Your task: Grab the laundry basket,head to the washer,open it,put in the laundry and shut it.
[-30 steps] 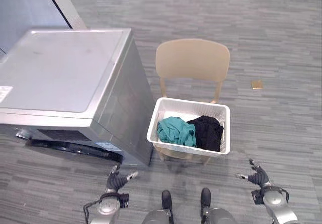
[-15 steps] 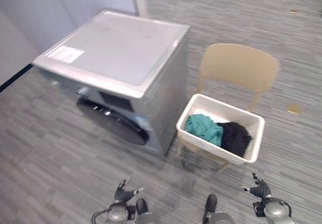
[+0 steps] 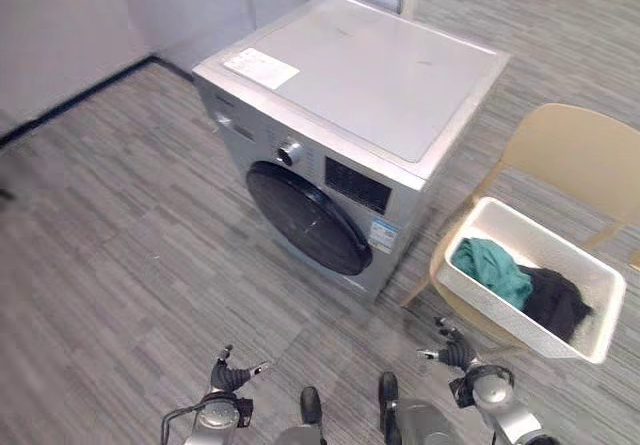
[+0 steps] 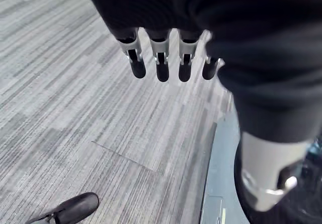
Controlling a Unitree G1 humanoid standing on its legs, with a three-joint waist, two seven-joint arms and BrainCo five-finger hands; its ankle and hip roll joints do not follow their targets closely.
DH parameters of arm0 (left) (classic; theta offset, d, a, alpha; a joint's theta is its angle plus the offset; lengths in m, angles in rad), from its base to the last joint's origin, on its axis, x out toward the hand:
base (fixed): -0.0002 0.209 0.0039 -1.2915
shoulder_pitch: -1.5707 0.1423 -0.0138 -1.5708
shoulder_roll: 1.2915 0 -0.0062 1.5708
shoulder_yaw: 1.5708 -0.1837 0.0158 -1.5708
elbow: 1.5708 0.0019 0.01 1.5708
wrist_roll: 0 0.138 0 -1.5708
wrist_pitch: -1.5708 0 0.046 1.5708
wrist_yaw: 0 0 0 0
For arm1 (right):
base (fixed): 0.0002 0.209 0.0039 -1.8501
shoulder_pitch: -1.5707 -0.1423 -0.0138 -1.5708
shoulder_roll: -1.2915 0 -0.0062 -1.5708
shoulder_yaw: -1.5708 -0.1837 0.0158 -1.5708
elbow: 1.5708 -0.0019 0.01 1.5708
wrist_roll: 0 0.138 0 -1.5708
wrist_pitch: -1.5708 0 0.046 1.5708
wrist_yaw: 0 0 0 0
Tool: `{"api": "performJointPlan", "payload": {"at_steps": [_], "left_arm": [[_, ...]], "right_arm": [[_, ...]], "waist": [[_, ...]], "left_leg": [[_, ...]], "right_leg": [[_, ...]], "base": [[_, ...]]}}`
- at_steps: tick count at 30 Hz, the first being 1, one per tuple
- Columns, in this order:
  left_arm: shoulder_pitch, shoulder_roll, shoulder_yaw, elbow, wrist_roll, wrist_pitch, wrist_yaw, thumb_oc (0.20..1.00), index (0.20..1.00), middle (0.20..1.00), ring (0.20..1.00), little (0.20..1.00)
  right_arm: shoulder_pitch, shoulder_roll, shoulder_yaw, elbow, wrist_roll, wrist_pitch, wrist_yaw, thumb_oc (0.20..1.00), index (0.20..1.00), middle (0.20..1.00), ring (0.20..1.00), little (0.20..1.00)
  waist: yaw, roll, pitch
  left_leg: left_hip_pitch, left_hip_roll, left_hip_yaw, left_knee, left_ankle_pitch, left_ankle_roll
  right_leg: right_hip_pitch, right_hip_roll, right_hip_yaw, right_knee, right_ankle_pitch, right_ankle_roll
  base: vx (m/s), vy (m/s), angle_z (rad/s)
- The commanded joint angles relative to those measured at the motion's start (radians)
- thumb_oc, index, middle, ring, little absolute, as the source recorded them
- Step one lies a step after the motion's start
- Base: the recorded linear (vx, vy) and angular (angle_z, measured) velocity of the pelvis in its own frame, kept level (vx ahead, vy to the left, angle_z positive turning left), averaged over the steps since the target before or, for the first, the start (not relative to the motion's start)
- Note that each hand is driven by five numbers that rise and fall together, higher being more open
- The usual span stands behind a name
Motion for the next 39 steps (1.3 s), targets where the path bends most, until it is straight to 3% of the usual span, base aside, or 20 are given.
{"api": "performJointPlan", "payload": {"at_steps": [1,7,13,19,25,33,36,37,39], "left_arm": [[-0.015,0.037,0.005,-0.041,0.055,-0.032,0.017,1.000,1.000,1.000,1.000,1.000],[0.031,0.036,0.009,-0.041,0.050,-0.031,0.011,1.000,1.000,1.000,1.000,1.000],[0.013,0.034,-0.021,-0.053,-0.007,-0.050,0.031,1.000,1.000,1.000,1.000,1.000],[-0.019,0.041,-0.070,-0.075,-0.045,-0.072,0.052,1.000,1.000,1.000,1.000,1.000],[-0.058,0.056,-0.099,-0.090,-0.072,-0.081,0.061,1.000,1.000,1.000,1.000,1.000],[-0.131,0.064,-0.136,-0.094,-0.085,-0.080,0.068,1.000,1.000,1.000,1.000,1.000],[-0.195,0.057,-0.164,-0.069,-0.091,-0.073,0.076,1.000,1.000,1.000,1.000,1.000],[-0.196,0.057,-0.164,-0.069,-0.091,-0.073,0.076,1.000,1.000,1.000,1.000,1.000],[-0.257,0.055,-0.193,-0.015,-0.097,-0.072,0.088,1.000,1.000,1.000,1.000,1.000]], "right_arm": [[-0.062,-0.032,0.002,-0.112,-0.024,-0.042,0.002,1.000,1.000,1.000,1.000,1.000],[-0.217,-0.054,0.051,-0.161,-0.046,-0.053,-0.018,1.000,1.000,1.000,1.000,1.000],[-0.438,-0.063,0.059,-0.106,-0.041,-0.049,-0.121,1.000,1.000,1.000,1.000,1.000],[-0.584,-0.086,0.031,0.021,0.009,-0.041,-0.202,1.000,1.000,1.000,1.000,1.000],[-0.694,-0.089,0.052,0.142,0.071,-0.031,-0.205,1.000,1.000,1.000,1.000,1.000],[-0.762,0.005,0.146,0.141,0.163,-0.037,-0.133,1.000,1.000,1.000,1.000,1.000],[-0.834,0.123,0.242,0.043,0.202,-0.053,-0.079,1.000,1.000,1.000,1.000,1.000],[-0.834,0.123,0.242,0.043,0.202,-0.053,-0.079,1.000,1.000,1.000,1.000,1.000],[-0.931,0.281,0.329,-0.043,0.262,-0.074,-0.027,1.000,1.000,1.000,1.000,1.000]], "waist": [[0.010,-0.035,0.034],[0.056,0.002,0.007],[0.102,0.025,0.047],[0.132,0.036,0.076],[0.157,0.033,0.096],[0.201,0.033,0.128],[0.232,0.030,0.139],[0.231,0.030,0.137],[0.267,0.022,0.139]], "left_leg": [[0.032,-0.095,-0.063,0.044,-0.083,0.001],[-0.018,-0.101,-0.088,0.022,-0.062,-0.009],[-0.113,-0.097,-0.113,0.013,-0.023,-0.015],[-0.192,-0.097,-0.133,-0.003,0.008,-0.025],[-0.239,-0.102,-0.157,-0.005,0.020,-0.030],[-0.271,-0.114,-0.190,0.001,0.024,-0.028],[-0.269,-0.121,-0.208,0.016,0.013,-0.024],[-0.274,-0.121,-0.209,0.016,0.015,-0.024],[-0.276,-0.127,-0.231,0.046,-0.002,-0.021]], "right_leg": [[0.016,0.011,0.064,-0.087,0.052,0.062],[0.010,-0.008,0.010,-0.159,0.082,0.057],[-0.059,-0.014,-0.027,-0.180,0.095,0.055],[-0.122,-0.018,-0.048,-0.187,0.101,0.057],[-0.158,-0.023,-0.058,-0.189,0.105,0.059],[-0.177,-0.040,-0.085,-0.158,0.083,0.058],[-0.167,-0.052,-0.107,-0.127,0.059,0.058],[-0.170,-0.053,-0.108,-0.129,0.062,0.058],[-0.157,-0.063,-0.126,-0.103,0.041,0.054]], "base": [[0.18,-0.047,0.85],[0.06,-0.032,0.58],[-0.04,-0.009,0.18],[-0.01,0.001,0.10],[0.01,0.015,0.16],[0.01,0.035,0.09],[0.02,0.023,0.17],[0.04,-0.021,0.19],[0.04,-0.063,0.18]]}}
